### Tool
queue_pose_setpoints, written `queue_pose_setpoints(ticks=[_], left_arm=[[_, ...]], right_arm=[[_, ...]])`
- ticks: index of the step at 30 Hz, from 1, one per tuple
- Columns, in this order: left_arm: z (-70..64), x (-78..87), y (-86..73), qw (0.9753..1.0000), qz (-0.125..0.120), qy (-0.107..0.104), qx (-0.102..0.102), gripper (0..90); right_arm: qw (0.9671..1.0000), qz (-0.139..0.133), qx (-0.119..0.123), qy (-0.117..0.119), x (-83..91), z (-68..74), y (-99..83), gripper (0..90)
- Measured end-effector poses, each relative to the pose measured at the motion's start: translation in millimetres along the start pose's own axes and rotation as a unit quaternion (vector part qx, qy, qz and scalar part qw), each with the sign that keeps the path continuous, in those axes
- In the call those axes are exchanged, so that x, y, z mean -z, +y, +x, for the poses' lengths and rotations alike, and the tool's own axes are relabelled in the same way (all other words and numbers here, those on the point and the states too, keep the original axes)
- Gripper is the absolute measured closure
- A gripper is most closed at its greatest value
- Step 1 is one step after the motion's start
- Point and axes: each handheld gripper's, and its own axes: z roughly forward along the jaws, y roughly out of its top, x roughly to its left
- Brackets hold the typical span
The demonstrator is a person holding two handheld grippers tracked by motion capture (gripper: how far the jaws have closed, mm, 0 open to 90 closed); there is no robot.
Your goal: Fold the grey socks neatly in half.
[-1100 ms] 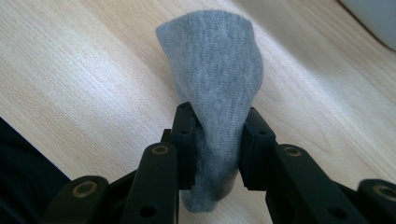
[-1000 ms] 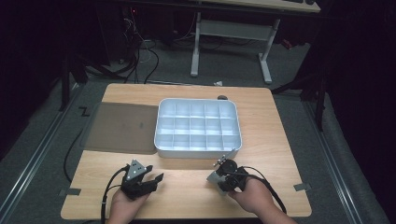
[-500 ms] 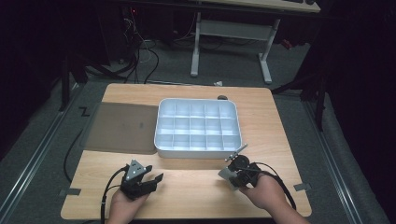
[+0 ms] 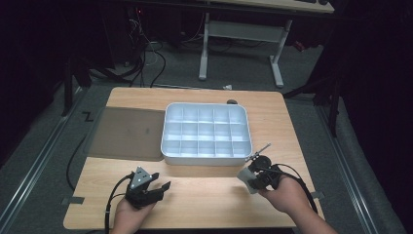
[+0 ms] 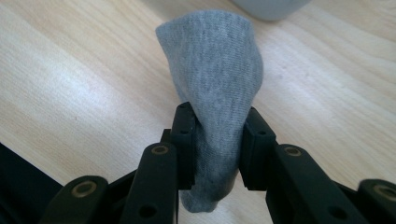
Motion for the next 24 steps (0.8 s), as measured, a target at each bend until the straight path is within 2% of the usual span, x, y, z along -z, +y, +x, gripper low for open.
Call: queue_pose_setpoints(ticks=[4, 10, 15, 24], left_arm=[[0.8, 0.5, -0.2, 1.0000, -0.001, 0.000, 0.001, 42.3], [0.9, 0.8, -0.3, 1.0000, -0.001, -0.001, 0.003, 42.3], [1.4, 0.6, -0.5, 1.0000, -0.001, -0.002, 0.004, 42.4], [2.3, 1.2, -0.4, 1.0000, -0.002, -0.004, 0.007, 42.4]], right_arm=[[1.0000, -0.004, -0.006, -0.002, 8.6, -6.5, 5.3, 71.8], [1.0000, -0.009, -0.002, -0.003, 24.1, -12.6, 17.2, 71.8], [0.9999, -0.007, -0.007, -0.003, 30.2, -18.7, 26.5, 71.8], [0.9998, 0.005, -0.004, -0.020, 37.1, -28.2, 48.8, 71.9]])
